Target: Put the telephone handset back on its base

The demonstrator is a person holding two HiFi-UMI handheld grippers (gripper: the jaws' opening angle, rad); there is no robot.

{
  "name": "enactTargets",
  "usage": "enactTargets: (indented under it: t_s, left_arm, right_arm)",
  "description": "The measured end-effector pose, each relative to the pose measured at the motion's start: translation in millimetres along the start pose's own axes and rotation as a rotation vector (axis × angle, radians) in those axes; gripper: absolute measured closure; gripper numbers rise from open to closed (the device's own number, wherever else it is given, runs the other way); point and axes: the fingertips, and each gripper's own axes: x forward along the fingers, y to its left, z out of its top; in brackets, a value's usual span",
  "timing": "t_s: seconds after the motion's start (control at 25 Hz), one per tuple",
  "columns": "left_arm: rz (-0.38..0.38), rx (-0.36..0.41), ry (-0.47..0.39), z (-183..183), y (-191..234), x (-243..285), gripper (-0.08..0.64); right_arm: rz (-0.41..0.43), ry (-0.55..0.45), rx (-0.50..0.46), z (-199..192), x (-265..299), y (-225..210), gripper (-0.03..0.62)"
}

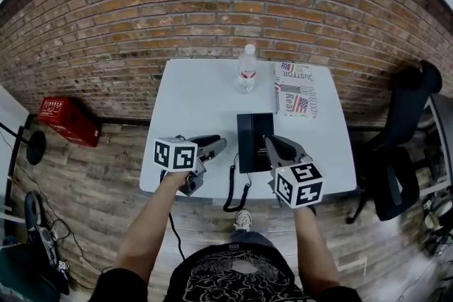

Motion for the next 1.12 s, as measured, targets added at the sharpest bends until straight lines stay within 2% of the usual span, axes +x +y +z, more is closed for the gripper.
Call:
enactTargets:
  t_s: [0.56, 0.84, 1.12]
  left_arm:
    - [0.241, 0.257, -0.156, 29, -33, -61, 0.471]
    - [0.315, 0.356, -0.209, 32, -54, -79, 0.516]
    - [0.367, 0.389, -0.236, 31, -63, -91, 0.541]
  right_arm:
    - [-0.028, -0.052, -0.019, 13, -38, 21, 0.591]
    - [-0.045, -0.065, -0.037, 17, -53, 27, 0.591]
    - [-0.053, -0.078, -0.044, 20, -63, 29, 0.591]
